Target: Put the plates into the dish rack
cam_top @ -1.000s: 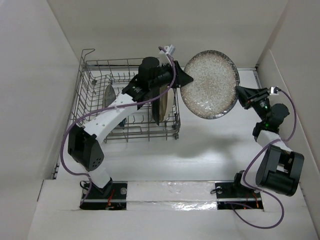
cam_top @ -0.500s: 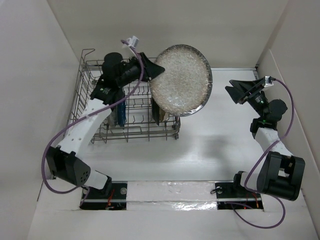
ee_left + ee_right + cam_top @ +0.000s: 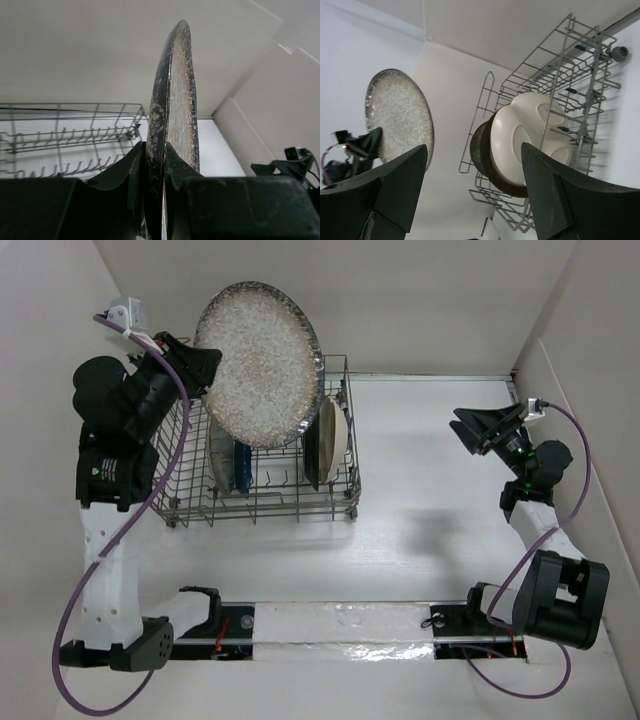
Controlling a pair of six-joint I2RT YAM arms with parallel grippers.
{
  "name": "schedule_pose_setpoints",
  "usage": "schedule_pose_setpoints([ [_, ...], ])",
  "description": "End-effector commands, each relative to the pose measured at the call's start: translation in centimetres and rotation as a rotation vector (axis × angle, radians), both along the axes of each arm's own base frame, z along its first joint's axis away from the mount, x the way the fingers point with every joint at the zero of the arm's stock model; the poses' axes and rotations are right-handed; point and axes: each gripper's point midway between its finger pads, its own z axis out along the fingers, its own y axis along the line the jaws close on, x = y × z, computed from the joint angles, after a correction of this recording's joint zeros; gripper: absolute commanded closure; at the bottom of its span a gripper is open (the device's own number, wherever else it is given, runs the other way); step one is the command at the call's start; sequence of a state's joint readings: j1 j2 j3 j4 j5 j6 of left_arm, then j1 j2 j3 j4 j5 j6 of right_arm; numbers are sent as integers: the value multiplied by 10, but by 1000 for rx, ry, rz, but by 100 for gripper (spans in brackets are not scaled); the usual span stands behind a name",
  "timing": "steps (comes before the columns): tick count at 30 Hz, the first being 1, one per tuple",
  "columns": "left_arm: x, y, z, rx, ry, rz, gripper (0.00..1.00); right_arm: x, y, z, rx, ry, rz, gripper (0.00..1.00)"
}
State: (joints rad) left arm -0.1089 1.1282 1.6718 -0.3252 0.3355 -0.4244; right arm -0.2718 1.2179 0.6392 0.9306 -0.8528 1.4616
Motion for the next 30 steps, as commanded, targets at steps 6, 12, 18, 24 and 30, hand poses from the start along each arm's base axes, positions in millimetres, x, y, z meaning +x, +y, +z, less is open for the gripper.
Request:
schedule_pose_setpoints([
  [6, -4, 50, 5, 103, -35, 277, 100, -7, 2, -20, -233, -1, -127, 22],
  [12, 23, 52, -44, 155, 71, 331, 100, -12, 8, -14, -353, -52, -182, 22],
  [18, 47, 58, -66, 215, 127, 412, 100, -11, 16, -25, -358, -42, -149, 22],
  [24, 64, 50, -88, 266, 164, 393, 100, -10, 21, -30, -361, -34, -134, 23],
  [30, 73, 15, -98, 382, 181, 391, 100, -9, 23, -29, -366, -38, -132, 23],
])
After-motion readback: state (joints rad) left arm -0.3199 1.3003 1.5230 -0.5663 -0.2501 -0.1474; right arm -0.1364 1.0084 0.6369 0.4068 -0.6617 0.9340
